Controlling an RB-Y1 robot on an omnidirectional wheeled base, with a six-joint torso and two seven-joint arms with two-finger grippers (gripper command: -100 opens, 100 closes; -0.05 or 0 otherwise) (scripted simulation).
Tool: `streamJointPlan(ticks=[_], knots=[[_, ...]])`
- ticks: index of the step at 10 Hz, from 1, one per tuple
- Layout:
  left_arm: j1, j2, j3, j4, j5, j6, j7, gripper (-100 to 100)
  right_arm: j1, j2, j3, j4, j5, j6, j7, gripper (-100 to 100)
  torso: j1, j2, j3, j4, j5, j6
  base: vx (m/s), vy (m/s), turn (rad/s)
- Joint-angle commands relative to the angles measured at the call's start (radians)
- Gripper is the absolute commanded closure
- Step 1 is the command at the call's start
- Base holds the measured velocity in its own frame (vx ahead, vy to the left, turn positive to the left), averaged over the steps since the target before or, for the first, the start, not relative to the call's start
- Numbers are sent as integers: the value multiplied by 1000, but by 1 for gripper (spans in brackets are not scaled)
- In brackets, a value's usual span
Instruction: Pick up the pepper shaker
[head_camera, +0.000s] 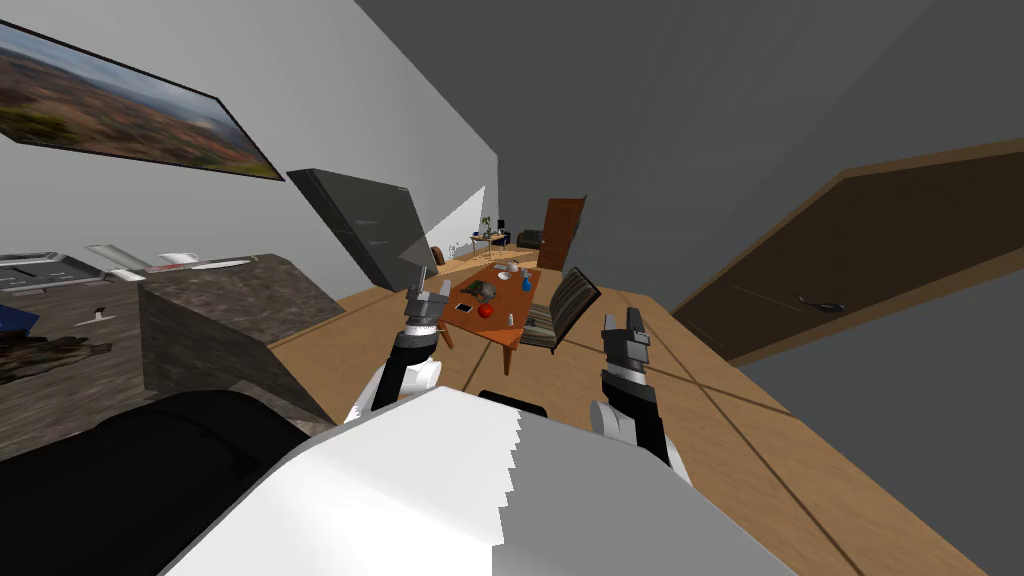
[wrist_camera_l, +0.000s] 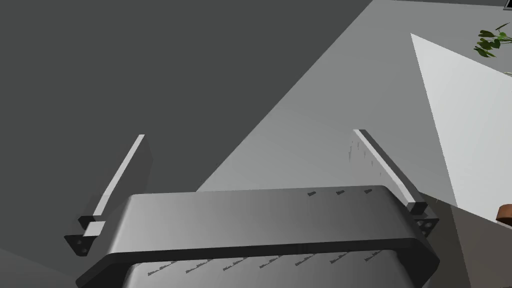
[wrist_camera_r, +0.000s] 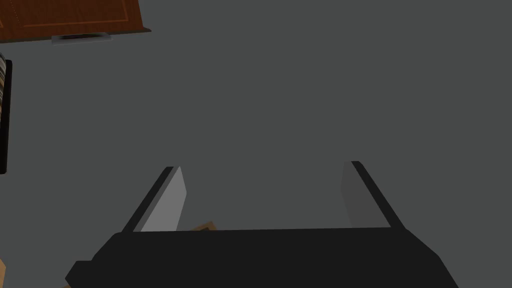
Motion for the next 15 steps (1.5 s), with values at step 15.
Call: streamJointPlan(ticks=[15], knots=[[-123,129,137,333,-379,-5,54,-100,0,0,0,0,0,0,0,0,-6,-2,-1,0,-2,0,10,-94,54]])
